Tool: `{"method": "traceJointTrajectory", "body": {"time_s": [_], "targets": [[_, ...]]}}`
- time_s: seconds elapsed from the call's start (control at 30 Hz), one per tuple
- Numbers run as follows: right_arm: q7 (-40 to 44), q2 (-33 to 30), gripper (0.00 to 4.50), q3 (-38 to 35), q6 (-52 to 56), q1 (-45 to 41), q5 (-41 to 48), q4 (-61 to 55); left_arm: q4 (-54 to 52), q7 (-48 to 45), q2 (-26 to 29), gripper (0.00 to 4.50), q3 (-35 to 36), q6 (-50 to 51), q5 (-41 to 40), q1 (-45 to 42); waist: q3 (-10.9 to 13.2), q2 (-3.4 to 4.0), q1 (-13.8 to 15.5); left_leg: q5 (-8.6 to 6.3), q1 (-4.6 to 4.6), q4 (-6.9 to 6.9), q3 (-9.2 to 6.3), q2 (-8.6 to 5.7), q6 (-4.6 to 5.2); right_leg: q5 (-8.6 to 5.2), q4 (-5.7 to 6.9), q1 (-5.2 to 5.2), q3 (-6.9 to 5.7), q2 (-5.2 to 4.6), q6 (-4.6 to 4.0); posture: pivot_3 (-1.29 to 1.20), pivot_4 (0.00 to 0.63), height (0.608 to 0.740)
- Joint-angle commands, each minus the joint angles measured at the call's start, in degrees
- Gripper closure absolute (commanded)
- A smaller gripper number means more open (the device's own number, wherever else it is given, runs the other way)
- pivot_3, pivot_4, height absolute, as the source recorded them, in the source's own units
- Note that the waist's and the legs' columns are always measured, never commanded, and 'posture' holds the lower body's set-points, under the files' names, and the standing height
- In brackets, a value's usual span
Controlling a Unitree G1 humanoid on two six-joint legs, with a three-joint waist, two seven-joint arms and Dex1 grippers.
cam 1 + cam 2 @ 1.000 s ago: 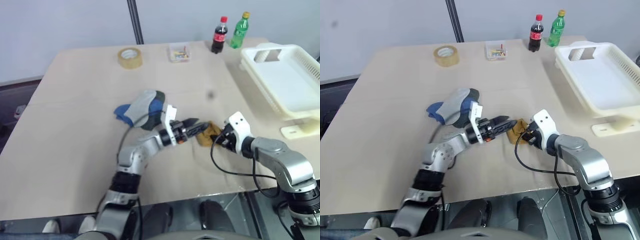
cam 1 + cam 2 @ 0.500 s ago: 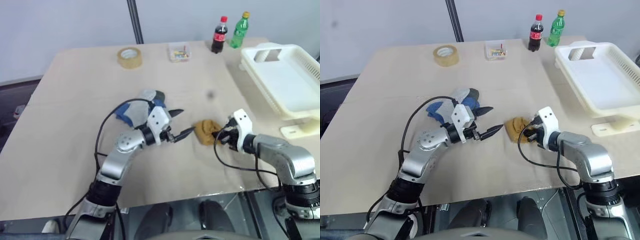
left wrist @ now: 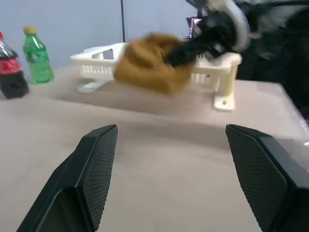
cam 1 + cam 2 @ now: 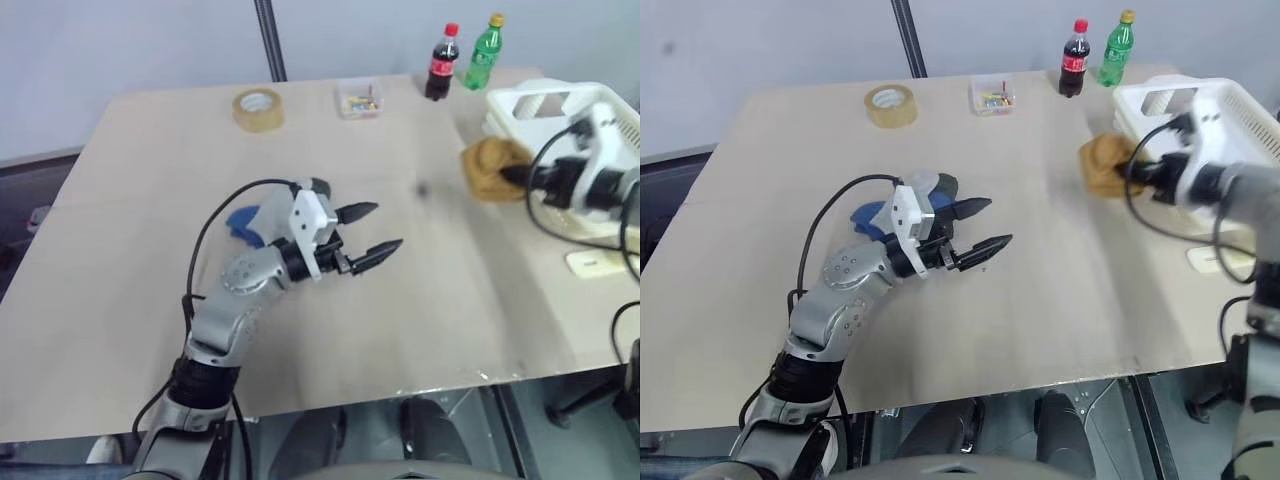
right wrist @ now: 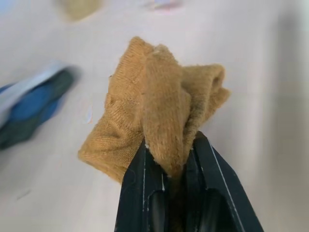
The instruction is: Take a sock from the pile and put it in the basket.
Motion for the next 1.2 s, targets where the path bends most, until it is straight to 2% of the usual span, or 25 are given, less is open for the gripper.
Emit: {"method": "traceJointTrajectory", "body": {"time_s": [0.03,0.13,0.23,0.33,0.37,0.4,0.57,0.7,0.8,0.97,1.2], "targets": [[1.7,-3.3,4.47,3.9,-10.7,-11.2,-8.8,23.3,-2.9,0.2,-1.2,0.69,0.2,-0.3,-1.5,-0.4,0.0,-0.01,0.0,0.0,0.01,-0.03,0.05,0.0,0.0,0.0,-0.02,-0.01,0.03,0.0,0.0,0.0,0.15,0.74],[-0.1,-3.9,4.47,4.2,-21.0,-18.6,-13.7,40.0,-2.9,0.5,-2.4,0.69,0.1,-0.7,-1.6,-0.7,0.0,0.0,0.0,0.0,0.0,-0.14,0.09,0.04,-0.01,0.0,-0.12,-0.02,0.02,0.02,-0.01,0.0,0.15,0.74],[-3.3,-3.6,4.47,2.6,-26.2,-21.8,-15.7,50.7,-2.8,1.0,-3.5,0.69,-0.3,-1.5,-1.2,-1.1,0.1,0.01,0.0,0.0,-0.05,-0.18,0.11,0.06,0.0,0.0,-0.24,-0.03,0.04,0.02,-0.01,0.0,0.15,0.74],[-7.8,-2.8,3.31,1.8,-29.4,-20.9,-17.6,56.2,-2.7,1.5,-4.4,0.69,-0.5,-2.6,-0.6,-1.3,0.1,0.01,0.0,0.0,-0.1,-0.19,0.11,0.06,0.0,0.0,-0.36,-0.03,0.04,0.03,-0.01,0.0,0.15,0.74],[-8.2,-2.7,2.71,2.0,-30.6,-20.5,-18.6,57.0,-2.6,1.5,-4.5,0.69,-0.6,-3.1,-0.2,-1.5,0.1,0.01,0.0,0.0,-0.12,-0.18,0.13,0.05,0.0,0.0,-0.38,-0.04,0.05,0.02,-0.01,0.0,0.15,0.74],[-9.3,-2.6,2.41,1.8,-31.6,-20.2,-19.2,57.6,-2.6,1.5,-4.7,0.69,-0.5,-3.4,-0.2,-1.6,0.1,0.02,0.0,0.0,-0.12,-0.18,0.13,0.05,0.01,0.0,-0.38,-0.04,0.05,0.02,-0.01,0.0,0.15,0.74],[-9.5,-2.9,0.01,4.6,-37.4,-19.3,-24.8,58.1,-2.2,1.3,-4.9,0.69,-0.8,-4.3,0.0,-1.5,0.1,0.14,-0.2,0.0,-0.13,-0.15,0.15,0.04,0.01,0.01,-0.35,-0.04,0.05,0.04,0.0,0.0,0.15,0.74],[-10.3,-4.3,0.01,11.7,-49.1,-17.7,-34.1,57.0,-2.1,1.2,-5.1,0.69,-1.1,-4.6,0.2,-1.4,0.1,0.15,-0.4,0.0,-0.12,-0.11,0.15,0.04,0.01,0.01,-0.3,-0.04,0.04,0.05,0.0,0.0,0.15,0.74],[-9.9,-4.8,0.01,12.8,-55.1,-17.9,-36.4,56.7,-2.2,1.4,-5.5,0.69,-0.8,-4.4,-0.4,-1.6,0.1,0.18,-0.5,0.0,-0.13,-0.04,0.15,0.01,0.01,0.01,-0.23,-0.04,0.04,0.02,0.0,0.0,0.15,0.74],[-0.3,-5.0,0.01,8.7,-60.9,-19.5,-32.2,53.0,-2.4,0.4,-5.1,0.69,-1.2,-4.1,-0.7,-1.2,0.1,0.18,-1.5,0.0,-0.09,0.0,0.15,0.03,0.0,0.01,-0.1,-0.03,0.06,0.04,0.0,0.0,0.15,0.74],[13.0,-3.4,0.01,3.5,-53.1,-17.7,-23.8,40.7,-2.0,-0.2,-4.9,0.69,-1.2,-4.2,-0.5,-1.2,0.1,0.2,-1.5,0.0,0.02,0.06,0.24,0.05,0.0,0.01,0.13,-0.03,0.2,0.07,0.01,0.0,0.15,0.74]]}}
